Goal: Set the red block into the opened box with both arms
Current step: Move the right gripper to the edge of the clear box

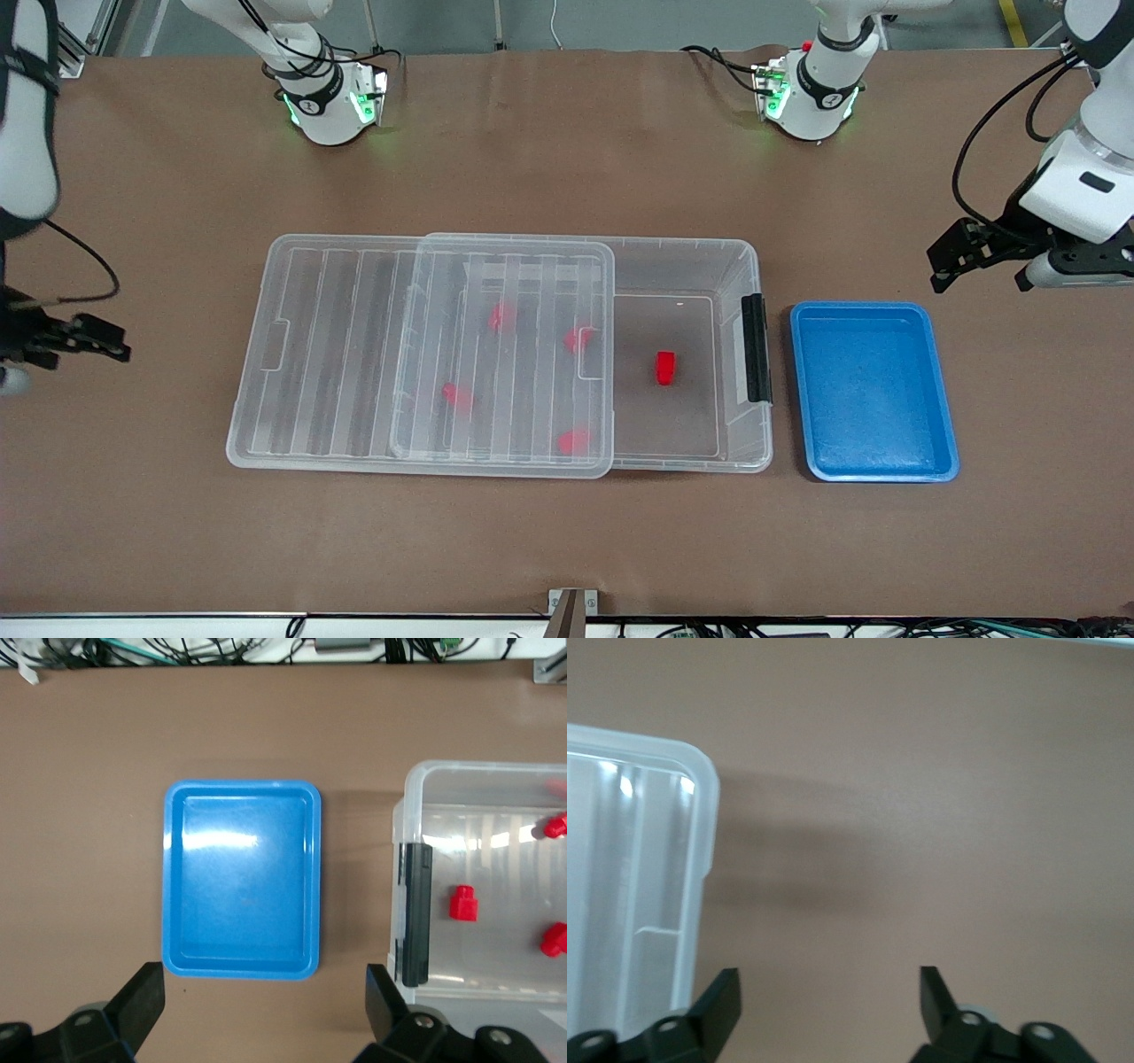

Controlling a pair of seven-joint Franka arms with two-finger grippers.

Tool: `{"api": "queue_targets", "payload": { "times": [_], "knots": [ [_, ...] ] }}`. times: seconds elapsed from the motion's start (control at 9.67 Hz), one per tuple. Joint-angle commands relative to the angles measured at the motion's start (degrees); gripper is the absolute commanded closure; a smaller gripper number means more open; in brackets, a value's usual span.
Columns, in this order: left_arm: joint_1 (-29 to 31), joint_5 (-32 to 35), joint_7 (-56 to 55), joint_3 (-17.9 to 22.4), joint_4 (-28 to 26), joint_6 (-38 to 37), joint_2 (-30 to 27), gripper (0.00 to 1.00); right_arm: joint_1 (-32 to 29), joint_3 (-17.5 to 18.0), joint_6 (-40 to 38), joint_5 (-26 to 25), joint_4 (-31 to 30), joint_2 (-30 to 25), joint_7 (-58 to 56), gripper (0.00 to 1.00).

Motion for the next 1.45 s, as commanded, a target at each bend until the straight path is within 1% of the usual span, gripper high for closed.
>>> {"api": "queue_targets", "payload": {
  "times": [0.0,0.1,0.21,0.31,0.41,0.52,0.62,0.93,1.34],
  "knots": [
    [-0.25,-2.00,1.73,2.78,-3.05,-1.27,-0.78,0.00,0.26,0.12,1.24,1.35,-0.13,5.71,-2.91,0.99],
    [-0.42,-2.00,1.82,2.79,-2.96,-4.24,-1.13,0.00,0.35,1.17,1.33,2.31,-0.75,7.74,-3.43,1.00],
    [-0.60,-1.91,1.73,2.61,-2.96,-6.79,-1.48,0.00,-0.17,3.27,1.33,4.23,-0.75,9.15,-3.61,1.00],
    [-0.42,-1.91,1.73,2.53,-2.96,-8.21,-2.27,0.00,0.52,3.81,1.33,4.86,-0.75,9.25,-3.53,1.00],
    [-0.42,-2.00,0.51,2.61,-2.87,-8.31,-2.28,0.00,0.70,4.25,1.33,4.96,-0.67,9.69,-3.53,1.00],
    [-0.34,-2.08,0.41,2.79,-2.70,-8.31,-2.28,0.00,0.53,5.47,1.24,5.83,-0.67,10.47,-3.44,1.00],
    [-0.33,-2.09,0.32,2.70,-2.70,-8.92,-2.45,0.00,0.61,5.83,1.07,7.40,-0.67,11.18,-3.18,1.00],
    [-0.42,-4.02,0.24,2.70,-2.26,-9.19,-2.45,0.00,1.49,7.15,0.80,9.95,-0.67,11.45,-1.95,1.00],
    [-0.51,-3.49,0.15,2.61,-1.73,-9.63,-2.11,0.00,2.37,10.13,1.06,10.41,-0.67,12.15,3.58,1.00]
  ]
}}
